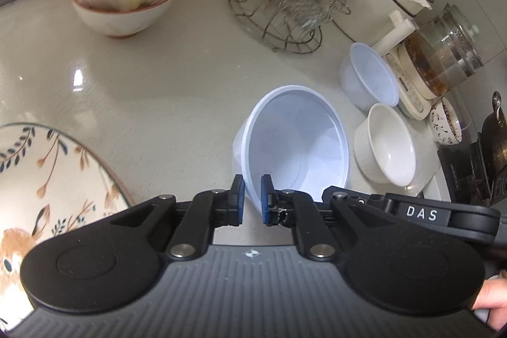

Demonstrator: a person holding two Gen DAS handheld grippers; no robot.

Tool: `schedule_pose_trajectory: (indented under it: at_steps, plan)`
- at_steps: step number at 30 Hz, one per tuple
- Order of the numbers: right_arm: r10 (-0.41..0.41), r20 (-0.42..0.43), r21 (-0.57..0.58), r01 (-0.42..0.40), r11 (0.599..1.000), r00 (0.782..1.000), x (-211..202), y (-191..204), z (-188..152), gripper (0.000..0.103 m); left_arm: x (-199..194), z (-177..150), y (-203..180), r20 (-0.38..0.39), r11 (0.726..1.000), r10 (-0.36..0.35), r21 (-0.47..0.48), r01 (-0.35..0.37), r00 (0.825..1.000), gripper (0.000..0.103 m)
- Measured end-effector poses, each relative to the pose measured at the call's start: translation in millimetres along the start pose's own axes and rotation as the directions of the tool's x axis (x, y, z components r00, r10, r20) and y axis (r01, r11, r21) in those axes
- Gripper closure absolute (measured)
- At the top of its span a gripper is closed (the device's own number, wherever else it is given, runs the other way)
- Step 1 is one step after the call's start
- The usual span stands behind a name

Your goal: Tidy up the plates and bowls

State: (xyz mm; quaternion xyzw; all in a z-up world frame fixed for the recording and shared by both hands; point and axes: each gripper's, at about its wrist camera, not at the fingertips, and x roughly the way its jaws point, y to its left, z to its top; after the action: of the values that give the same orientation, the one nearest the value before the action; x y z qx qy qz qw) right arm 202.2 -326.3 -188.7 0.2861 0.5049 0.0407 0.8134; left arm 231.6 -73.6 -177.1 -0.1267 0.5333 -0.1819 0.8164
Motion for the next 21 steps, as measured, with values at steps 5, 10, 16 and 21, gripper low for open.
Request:
schedule_pose_trajectory:
  at_steps: [5, 10, 16, 21]
  plan:
    - [-0.007, -0.016, -0.006, 0.007, 1.0, 1.0, 5.3, 4.5, -2.0, 0.089, -0.8, -3.3, 4.3, -0.007, 1.0, 0.007, -0.006, -0.007, 1.0, 0.09]
    - [-0.001, 0.008, 0.001, 0.001, 1.0, 1.0, 2.5, 2.1, -2.9, 0.087, 2.5, -3.7, 5.1, -0.022, 1.0, 0.015, 0.005, -0.015, 1.0, 0.09]
    - [0.01, 0.027, 0.0, -0.01, 1.0, 1.0, -6.5, 2.3, -2.6, 0.086, -1.9, -2.9, -1.0, 0.003, 0.997, 0.049, 0.055, -0.049, 0.999, 0.077]
    - [-0.012, 0.07, -0.034, 0.014, 0.999, 0.998, -20.3, 7.5, -5.8, 0.086, -12.9, 1.5, -12.0, 0.042, 0.989, 0.065, 0.132, -0.07, 0.997, 0.063]
